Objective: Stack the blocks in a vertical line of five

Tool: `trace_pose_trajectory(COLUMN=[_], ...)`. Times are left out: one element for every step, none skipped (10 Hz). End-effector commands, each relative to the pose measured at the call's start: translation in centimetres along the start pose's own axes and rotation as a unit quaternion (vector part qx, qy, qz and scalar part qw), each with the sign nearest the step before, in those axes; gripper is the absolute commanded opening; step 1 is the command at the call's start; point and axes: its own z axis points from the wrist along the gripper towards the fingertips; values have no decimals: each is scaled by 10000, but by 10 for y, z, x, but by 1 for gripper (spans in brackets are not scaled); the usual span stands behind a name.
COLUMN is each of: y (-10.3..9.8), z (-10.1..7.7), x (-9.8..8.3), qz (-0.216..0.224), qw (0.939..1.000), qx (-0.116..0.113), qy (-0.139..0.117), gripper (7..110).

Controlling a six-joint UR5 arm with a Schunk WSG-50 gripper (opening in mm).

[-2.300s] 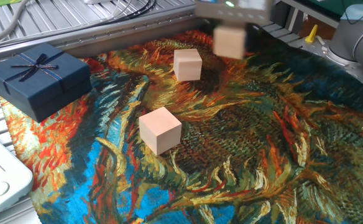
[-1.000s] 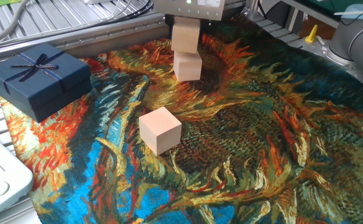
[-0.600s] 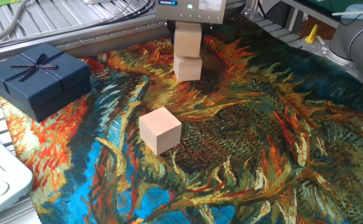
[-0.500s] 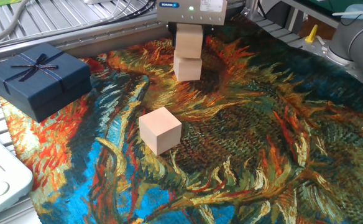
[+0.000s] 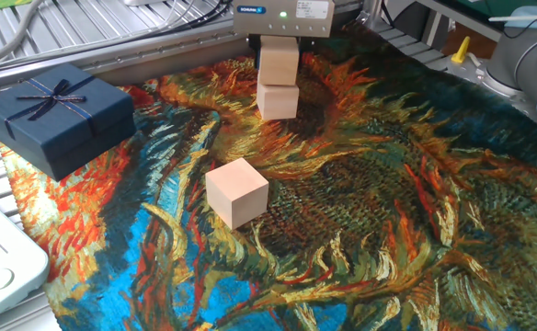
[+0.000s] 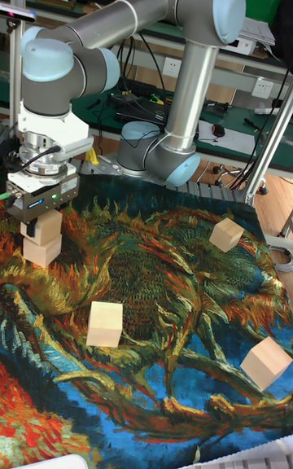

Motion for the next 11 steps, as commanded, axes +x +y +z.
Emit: trace_pose_trajectory(y=[-1, 0, 3, 3, 4, 2, -1, -2, -2, -2, 0], z=[1, 2, 2, 2, 2, 4, 7, 9, 9, 9, 9], x=[-2, -4, -8, -9, -12, -11, -11, -9, -8, -8, -7], qz=[91, 99, 137, 167, 190, 198, 183, 183, 183, 183, 136], qw=[9999, 9999, 9997, 9996, 9994, 9995, 9996, 9997, 9997, 9997, 9998], qx=[2, -16, -70, -80, -108, -85, -67, -55, -57, -63, -99], qy=[-116, -141, -215, -228, -265, -234, -209, -180, -169, -165, -138], gripper=[7, 7, 7, 7, 7, 7, 7, 7, 7, 7, 7])
